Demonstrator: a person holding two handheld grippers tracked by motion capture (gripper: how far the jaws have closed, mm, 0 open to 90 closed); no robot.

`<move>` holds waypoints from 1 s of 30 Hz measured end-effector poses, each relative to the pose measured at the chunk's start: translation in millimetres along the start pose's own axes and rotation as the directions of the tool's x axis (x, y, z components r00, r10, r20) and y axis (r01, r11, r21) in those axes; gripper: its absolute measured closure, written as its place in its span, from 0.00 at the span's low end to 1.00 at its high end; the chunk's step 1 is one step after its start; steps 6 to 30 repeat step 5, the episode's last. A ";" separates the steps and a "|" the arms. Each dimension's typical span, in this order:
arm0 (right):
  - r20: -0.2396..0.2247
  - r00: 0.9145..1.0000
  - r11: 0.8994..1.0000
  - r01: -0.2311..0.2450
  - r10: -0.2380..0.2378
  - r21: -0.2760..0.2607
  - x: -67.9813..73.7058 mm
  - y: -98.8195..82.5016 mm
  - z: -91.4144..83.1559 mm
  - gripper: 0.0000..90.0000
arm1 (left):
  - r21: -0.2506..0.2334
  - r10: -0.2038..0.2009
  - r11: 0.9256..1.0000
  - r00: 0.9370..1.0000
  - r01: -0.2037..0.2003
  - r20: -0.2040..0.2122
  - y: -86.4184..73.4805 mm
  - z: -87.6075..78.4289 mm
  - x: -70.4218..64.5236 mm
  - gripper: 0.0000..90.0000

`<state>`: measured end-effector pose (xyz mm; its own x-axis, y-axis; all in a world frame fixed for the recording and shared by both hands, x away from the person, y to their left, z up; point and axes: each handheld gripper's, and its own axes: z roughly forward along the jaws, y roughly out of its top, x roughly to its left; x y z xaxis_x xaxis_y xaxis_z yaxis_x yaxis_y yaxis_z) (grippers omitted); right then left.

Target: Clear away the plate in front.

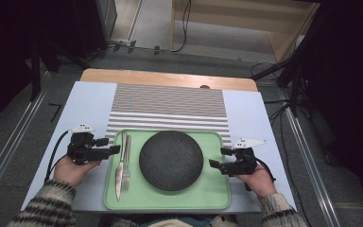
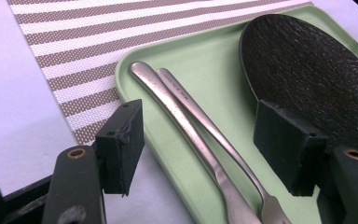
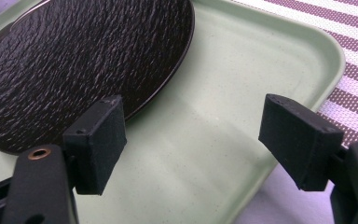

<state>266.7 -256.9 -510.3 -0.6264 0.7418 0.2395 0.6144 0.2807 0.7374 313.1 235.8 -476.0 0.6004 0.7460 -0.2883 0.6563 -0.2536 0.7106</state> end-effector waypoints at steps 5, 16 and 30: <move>-0.006 1.000 1.000 -0.003 0.003 -0.004 -0.6 0.6 0.3 0.23 | -0.003 0.000 1.000 1.000 0.000 0.012 0.2 1.4 1.7 0.38; -0.006 1.000 1.000 -0.003 0.003 -0.004 -0.6 0.6 0.3 0.23 | -0.003 0.000 1.000 1.000 0.000 0.012 0.2 1.4 1.7 0.38; -0.006 1.000 1.000 -0.003 0.003 -0.004 -0.6 0.6 0.3 0.23 | -0.003 0.000 1.000 1.000 0.000 0.012 0.2 1.4 1.7 0.38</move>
